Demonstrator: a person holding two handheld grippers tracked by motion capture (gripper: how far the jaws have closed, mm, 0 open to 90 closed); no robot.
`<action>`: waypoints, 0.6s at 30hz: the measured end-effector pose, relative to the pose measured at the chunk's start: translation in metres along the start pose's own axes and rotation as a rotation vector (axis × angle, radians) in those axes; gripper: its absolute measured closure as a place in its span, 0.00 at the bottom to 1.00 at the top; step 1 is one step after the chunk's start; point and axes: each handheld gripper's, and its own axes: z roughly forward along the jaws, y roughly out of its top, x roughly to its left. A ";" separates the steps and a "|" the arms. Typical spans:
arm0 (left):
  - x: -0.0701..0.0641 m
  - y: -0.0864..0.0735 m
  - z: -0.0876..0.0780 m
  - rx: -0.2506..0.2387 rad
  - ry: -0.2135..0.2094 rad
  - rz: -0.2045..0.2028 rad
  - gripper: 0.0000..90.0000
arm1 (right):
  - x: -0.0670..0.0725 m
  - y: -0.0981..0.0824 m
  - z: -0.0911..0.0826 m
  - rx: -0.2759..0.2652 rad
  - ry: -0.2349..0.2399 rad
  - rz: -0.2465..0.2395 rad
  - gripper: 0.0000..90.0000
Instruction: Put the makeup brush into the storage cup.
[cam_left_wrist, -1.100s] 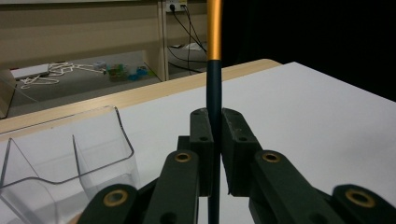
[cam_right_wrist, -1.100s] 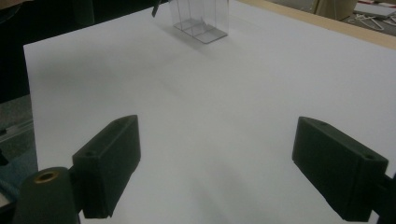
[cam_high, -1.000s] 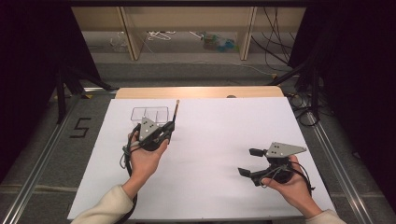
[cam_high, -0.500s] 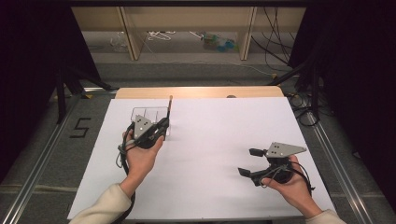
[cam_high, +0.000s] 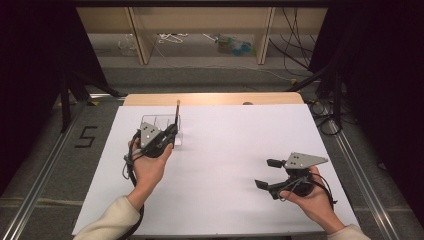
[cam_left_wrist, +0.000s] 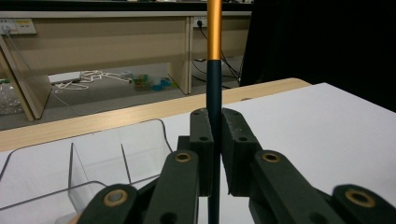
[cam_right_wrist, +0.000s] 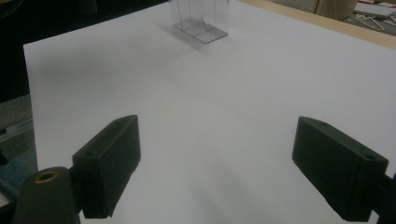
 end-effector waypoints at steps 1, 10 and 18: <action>0.000 0.000 0.000 -0.004 0.001 -0.005 0.93 | 0.000 0.000 0.000 -0.002 -0.001 -0.003 0.18; 0.003 0.002 0.001 -0.016 0.020 -0.009 0.93 | 0.000 0.000 0.000 -0.002 -0.004 -0.002 0.18; 0.004 0.005 0.003 -0.030 0.030 -0.014 0.93 | 0.000 0.000 0.000 -0.004 -0.003 0.001 0.18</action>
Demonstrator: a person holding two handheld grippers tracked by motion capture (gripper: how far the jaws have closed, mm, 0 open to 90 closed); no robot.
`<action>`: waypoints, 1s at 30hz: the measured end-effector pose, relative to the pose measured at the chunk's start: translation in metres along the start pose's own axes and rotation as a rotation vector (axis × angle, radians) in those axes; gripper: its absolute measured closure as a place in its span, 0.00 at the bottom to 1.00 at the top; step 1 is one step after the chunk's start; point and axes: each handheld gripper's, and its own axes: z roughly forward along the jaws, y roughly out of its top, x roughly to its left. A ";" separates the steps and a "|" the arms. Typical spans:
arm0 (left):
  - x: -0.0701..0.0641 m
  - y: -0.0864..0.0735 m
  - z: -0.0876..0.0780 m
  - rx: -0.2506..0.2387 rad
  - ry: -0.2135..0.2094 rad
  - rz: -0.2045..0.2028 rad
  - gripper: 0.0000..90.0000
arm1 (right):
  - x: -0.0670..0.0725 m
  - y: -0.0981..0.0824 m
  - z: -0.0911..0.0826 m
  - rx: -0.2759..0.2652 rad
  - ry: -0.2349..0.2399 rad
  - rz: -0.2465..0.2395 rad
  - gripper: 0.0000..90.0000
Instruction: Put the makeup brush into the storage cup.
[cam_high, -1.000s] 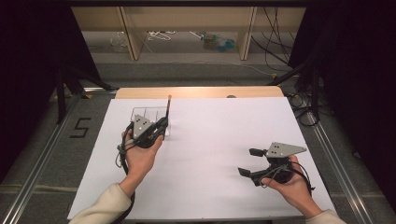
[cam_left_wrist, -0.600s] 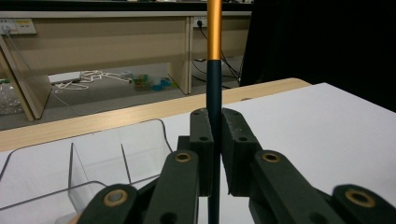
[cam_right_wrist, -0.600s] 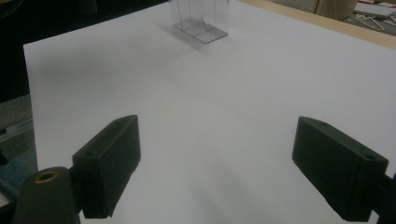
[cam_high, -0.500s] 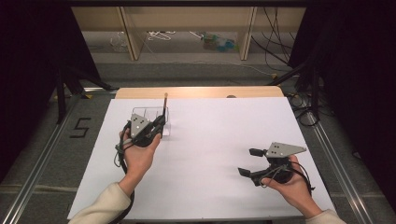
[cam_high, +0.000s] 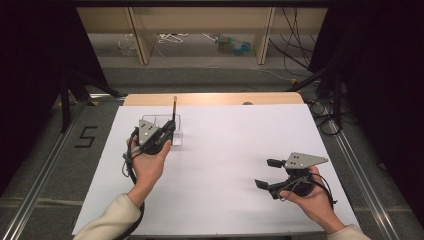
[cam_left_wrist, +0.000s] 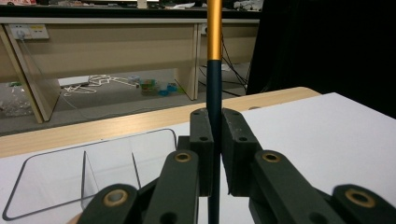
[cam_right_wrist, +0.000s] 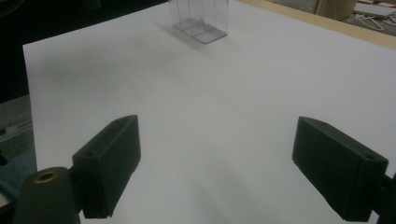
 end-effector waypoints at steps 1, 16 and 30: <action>0.000 0.000 0.000 -0.003 0.000 0.000 0.93 | 0.000 0.000 0.000 0.000 0.000 0.000 0.18; 0.000 0.003 0.006 -0.011 0.010 0.005 0.93 | 0.000 0.000 0.000 0.000 -0.001 -0.003 0.18; 0.005 0.006 0.008 -0.023 0.029 0.004 0.93 | 0.000 0.000 0.000 0.002 0.000 -0.001 0.18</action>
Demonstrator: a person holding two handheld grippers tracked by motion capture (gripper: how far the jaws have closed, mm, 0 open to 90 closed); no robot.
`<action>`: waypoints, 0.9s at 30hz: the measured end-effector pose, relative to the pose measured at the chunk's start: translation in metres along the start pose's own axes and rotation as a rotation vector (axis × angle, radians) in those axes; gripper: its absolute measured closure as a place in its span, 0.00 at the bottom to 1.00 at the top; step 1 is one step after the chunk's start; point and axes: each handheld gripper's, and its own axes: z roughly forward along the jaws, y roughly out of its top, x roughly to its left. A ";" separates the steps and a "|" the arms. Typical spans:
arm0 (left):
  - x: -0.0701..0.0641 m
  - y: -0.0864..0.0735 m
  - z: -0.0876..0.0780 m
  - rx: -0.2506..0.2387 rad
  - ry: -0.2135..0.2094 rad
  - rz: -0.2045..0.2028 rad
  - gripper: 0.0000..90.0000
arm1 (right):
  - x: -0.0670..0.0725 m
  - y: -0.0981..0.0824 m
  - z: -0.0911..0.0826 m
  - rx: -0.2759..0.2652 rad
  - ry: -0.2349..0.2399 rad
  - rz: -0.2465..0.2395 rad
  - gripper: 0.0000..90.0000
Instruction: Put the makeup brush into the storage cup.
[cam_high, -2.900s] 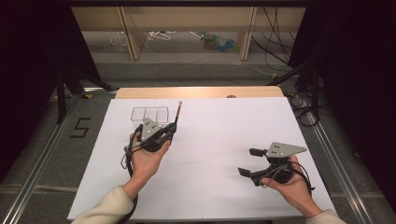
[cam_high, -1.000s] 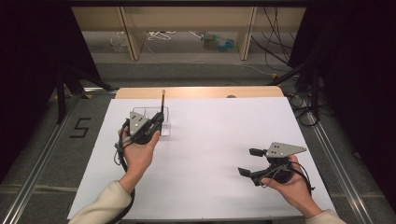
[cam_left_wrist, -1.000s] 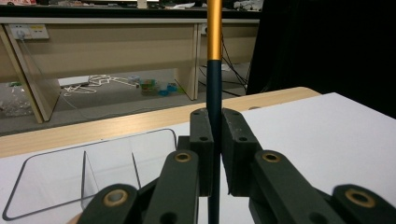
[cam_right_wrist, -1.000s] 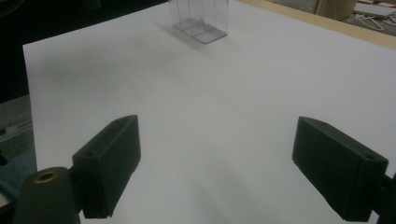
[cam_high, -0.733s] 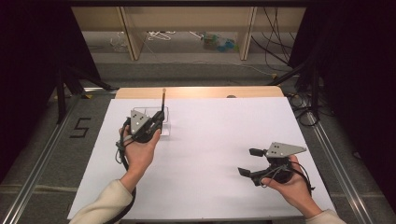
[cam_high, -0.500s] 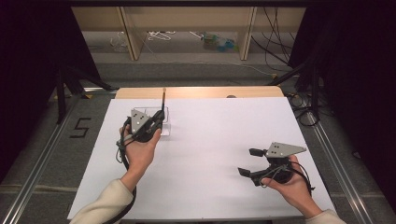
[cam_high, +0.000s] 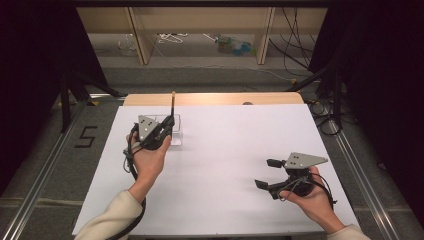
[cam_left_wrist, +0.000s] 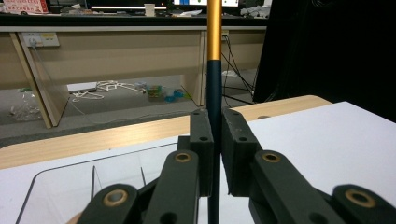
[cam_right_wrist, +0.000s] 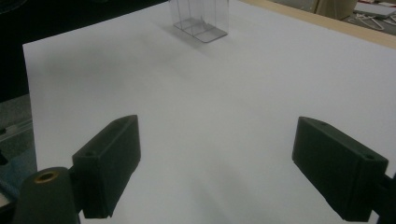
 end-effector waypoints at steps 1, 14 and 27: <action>0.000 0.000 0.000 -0.001 0.001 -0.002 0.93 | 0.000 0.000 0.000 0.001 0.000 0.000 0.18; 0.001 0.003 0.003 -0.006 0.005 0.000 0.93 | 0.000 0.000 0.000 0.004 0.000 0.004 0.18; 0.001 0.005 0.008 -0.015 0.009 -0.002 0.93 | 0.000 0.000 0.000 0.004 0.001 0.006 0.18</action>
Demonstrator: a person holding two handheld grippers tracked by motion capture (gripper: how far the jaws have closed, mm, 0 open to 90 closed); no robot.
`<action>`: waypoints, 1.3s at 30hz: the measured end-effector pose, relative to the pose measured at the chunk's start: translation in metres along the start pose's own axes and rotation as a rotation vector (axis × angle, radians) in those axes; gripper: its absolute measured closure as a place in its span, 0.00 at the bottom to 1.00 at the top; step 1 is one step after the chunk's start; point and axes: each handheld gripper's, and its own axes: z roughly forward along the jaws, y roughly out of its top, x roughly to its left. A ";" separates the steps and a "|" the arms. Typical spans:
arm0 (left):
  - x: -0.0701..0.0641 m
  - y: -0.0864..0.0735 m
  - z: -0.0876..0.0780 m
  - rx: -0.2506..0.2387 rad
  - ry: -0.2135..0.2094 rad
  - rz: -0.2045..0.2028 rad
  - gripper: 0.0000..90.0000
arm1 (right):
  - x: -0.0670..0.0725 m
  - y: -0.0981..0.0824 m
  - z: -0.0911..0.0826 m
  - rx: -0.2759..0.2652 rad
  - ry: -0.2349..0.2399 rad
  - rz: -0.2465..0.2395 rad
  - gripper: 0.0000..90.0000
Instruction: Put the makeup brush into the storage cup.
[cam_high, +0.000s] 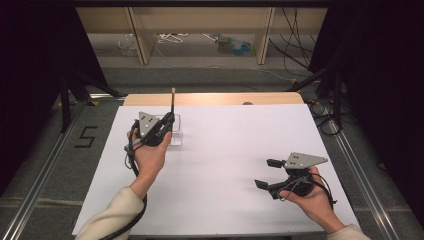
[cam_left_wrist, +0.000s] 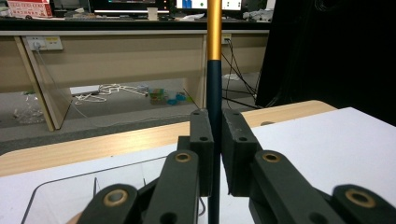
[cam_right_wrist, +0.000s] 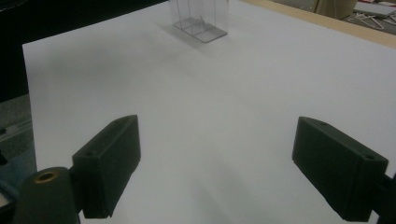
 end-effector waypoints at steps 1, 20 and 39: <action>0.000 0.000 0.000 0.001 -0.001 0.000 0.93 | 0.000 0.000 0.000 0.000 0.000 0.000 0.18; 0.004 0.005 0.004 -0.019 0.011 -0.003 0.93 | 0.000 0.000 0.000 0.001 0.000 -0.004 0.18; 0.007 0.007 0.012 -0.034 0.012 -0.010 0.93 | 0.000 0.000 0.000 0.000 0.003 -0.002 0.18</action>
